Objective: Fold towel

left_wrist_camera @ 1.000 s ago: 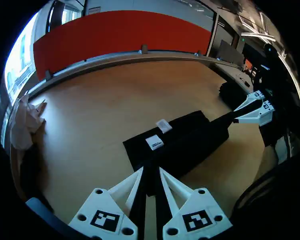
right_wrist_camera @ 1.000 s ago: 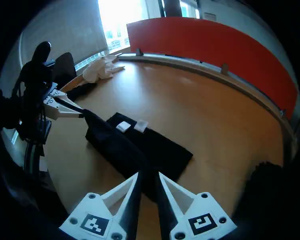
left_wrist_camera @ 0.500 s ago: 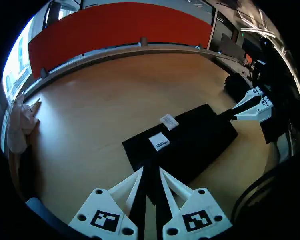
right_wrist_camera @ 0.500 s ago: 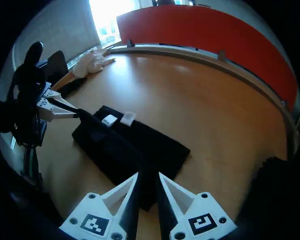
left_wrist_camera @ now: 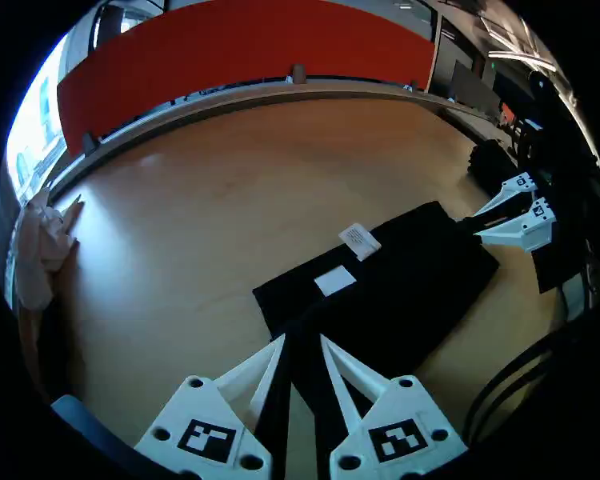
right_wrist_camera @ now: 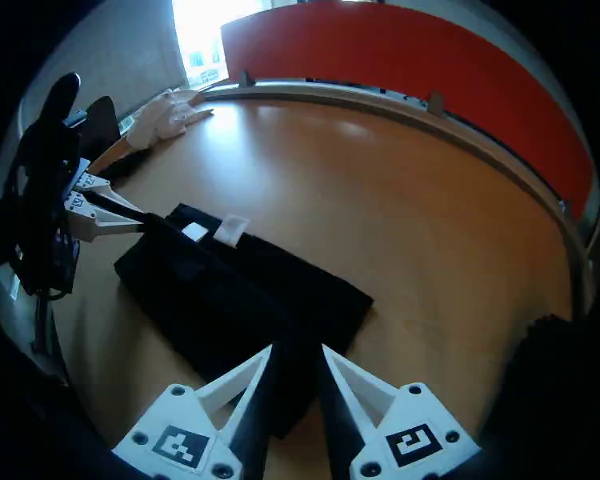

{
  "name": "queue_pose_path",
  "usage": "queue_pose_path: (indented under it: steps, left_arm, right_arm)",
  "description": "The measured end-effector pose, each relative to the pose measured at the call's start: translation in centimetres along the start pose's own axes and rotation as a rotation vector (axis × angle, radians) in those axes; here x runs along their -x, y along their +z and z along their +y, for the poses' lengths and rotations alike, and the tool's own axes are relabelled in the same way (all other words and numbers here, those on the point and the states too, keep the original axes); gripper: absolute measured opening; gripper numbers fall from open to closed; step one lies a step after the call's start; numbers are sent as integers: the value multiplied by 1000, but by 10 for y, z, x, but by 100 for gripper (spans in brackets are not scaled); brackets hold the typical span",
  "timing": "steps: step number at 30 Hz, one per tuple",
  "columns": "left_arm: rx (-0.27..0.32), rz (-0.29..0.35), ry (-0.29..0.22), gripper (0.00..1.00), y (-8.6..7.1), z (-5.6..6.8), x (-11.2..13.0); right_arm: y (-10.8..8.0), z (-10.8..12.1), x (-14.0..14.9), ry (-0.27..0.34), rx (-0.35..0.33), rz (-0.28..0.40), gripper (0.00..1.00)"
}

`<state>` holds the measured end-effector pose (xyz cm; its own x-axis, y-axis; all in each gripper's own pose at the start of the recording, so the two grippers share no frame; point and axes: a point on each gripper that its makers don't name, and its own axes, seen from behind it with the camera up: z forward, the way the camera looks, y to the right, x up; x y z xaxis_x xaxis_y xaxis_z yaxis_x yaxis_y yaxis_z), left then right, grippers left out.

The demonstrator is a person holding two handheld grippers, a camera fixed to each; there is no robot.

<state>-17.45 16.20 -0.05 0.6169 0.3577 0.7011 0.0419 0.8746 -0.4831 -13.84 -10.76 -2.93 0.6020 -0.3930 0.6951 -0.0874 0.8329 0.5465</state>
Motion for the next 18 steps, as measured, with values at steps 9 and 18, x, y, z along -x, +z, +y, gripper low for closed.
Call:
queue_pose_path:
  steps: [9, 18]
  left_arm:
    - [-43, 4, 48, 39, 5, -12, -6]
    - [-78, 6, 58, 66, 7, -26, -12]
  right_arm:
    - [7, 15, -7, -30, 69, 13, 65]
    - [13, 36, -19, -51, 137, 27, 87]
